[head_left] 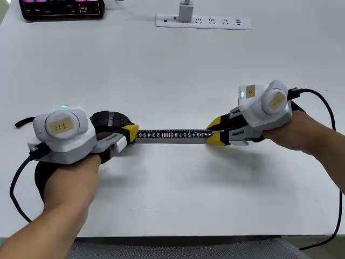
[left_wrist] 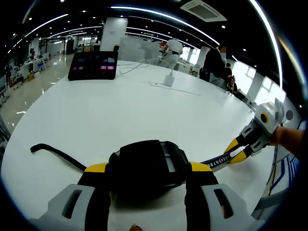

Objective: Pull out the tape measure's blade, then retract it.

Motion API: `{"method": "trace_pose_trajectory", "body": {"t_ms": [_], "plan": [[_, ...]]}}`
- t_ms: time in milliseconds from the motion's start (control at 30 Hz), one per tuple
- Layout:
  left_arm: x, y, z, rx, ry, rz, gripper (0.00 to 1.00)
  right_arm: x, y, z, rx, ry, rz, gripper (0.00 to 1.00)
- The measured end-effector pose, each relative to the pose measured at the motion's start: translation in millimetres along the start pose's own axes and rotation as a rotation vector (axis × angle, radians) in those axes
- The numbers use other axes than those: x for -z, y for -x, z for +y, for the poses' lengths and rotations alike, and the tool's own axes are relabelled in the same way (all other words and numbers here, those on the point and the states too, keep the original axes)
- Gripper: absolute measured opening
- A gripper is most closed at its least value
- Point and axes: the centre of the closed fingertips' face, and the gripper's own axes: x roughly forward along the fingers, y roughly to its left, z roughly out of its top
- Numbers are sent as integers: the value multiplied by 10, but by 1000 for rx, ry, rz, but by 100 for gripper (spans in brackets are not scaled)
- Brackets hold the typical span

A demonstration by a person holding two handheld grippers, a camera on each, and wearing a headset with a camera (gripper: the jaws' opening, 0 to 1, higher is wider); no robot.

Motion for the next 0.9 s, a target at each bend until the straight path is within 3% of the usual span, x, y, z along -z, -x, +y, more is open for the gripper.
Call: {"method": "trace_pose_trajectory", "body": {"t_ms": [900], "plan": [[-3,-1,7,4,14,0,58,-171,-132,21,-12,7,-28,10]]}}
